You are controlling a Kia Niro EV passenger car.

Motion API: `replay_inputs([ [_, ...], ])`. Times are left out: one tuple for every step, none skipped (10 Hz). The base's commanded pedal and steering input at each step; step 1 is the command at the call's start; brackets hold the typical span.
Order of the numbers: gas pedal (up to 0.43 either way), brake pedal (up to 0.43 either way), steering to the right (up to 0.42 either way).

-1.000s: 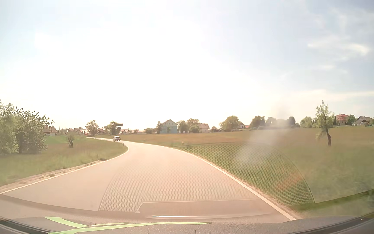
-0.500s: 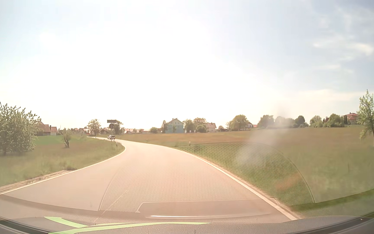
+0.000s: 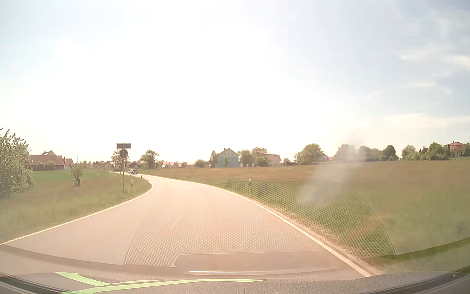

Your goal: Follow the waypoints while adhering to traffic rules and regulations

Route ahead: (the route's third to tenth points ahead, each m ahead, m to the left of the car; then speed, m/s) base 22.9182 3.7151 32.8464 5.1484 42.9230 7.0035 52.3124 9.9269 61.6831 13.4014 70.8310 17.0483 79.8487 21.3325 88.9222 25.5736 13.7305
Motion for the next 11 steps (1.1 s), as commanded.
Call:
replay_inputs([
  [0.138, 0.0, -0.02],
  [0.138, 0.0, -0.022],
  [0.138, 0.0, -0.024],
  [0.138, 0.0, -0.025],
  [0.138, 0.0, -0.025],
  [0.138, 0.0, -0.026],
  [0.138, 0.0, -0.028],
  [0.138, 0.0, -0.029],
  [0.138, 0.0, -0.029],
  [0.13, 0.0, -0.03],
  [0.13, 0.0, -0.032],
])
